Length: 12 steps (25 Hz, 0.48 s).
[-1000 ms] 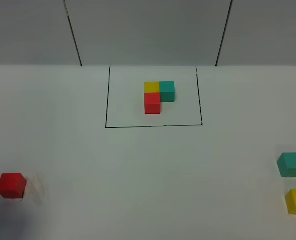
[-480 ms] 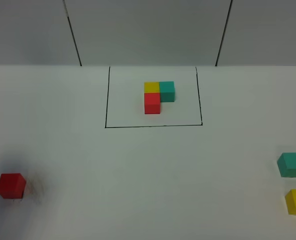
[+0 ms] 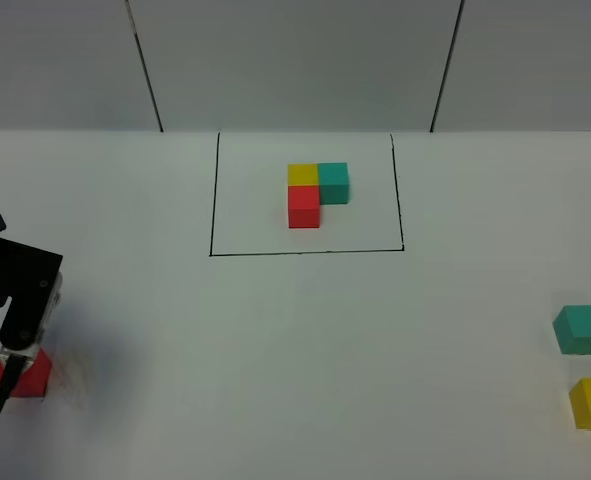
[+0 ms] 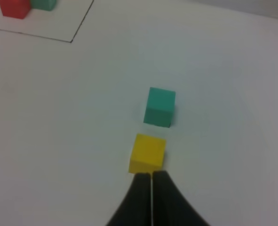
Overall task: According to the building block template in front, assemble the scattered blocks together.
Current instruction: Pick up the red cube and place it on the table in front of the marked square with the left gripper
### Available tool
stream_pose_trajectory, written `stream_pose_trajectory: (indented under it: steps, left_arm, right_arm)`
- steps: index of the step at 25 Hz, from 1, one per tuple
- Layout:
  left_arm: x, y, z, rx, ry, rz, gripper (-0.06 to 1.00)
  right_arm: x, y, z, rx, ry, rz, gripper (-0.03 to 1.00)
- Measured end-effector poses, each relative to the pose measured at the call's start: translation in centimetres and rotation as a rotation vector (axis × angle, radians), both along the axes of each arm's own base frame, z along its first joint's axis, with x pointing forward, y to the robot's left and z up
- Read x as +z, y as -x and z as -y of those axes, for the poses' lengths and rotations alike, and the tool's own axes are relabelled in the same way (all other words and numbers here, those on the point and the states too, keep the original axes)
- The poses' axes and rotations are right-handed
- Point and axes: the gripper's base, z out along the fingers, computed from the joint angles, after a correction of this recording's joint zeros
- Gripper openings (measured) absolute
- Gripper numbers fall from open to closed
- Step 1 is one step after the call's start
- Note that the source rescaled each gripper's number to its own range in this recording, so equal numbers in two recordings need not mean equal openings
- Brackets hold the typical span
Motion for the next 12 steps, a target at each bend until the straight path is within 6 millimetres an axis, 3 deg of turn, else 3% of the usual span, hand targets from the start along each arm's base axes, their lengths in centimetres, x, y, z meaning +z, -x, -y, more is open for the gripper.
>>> stream_pose_trajectory:
  steps: [12]
  left_arm:
    - [-1.3,-0.5,0.2,0.037,0.011,-0.036,0.01]
  right_arm:
    - [0.0,0.0,0.0,0.000,0.000,0.000,0.01]
